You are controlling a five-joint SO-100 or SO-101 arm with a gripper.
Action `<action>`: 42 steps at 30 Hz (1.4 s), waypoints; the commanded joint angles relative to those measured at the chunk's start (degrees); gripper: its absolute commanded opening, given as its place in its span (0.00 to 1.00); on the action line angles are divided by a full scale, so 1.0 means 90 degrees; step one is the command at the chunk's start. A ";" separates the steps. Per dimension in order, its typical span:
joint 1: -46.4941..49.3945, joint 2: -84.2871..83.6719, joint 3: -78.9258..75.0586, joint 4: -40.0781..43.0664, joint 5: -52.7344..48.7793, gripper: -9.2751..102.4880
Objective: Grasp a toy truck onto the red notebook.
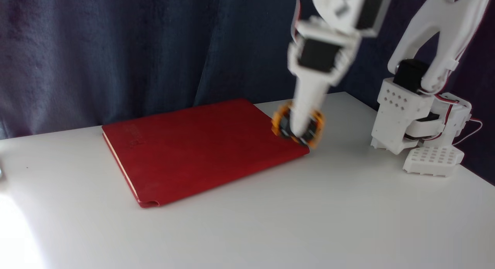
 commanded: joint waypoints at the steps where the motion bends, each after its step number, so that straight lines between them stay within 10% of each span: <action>1: 0.0986 -0.0605 -0.1113 -0.0010 -0.0596 0.08; 15: 0.2979 -0.4336 -0.3643 0.0039 -0.1865 0.08; 42: 0.2490 -0.4990 -0.4111 0.1338 -0.2812 0.23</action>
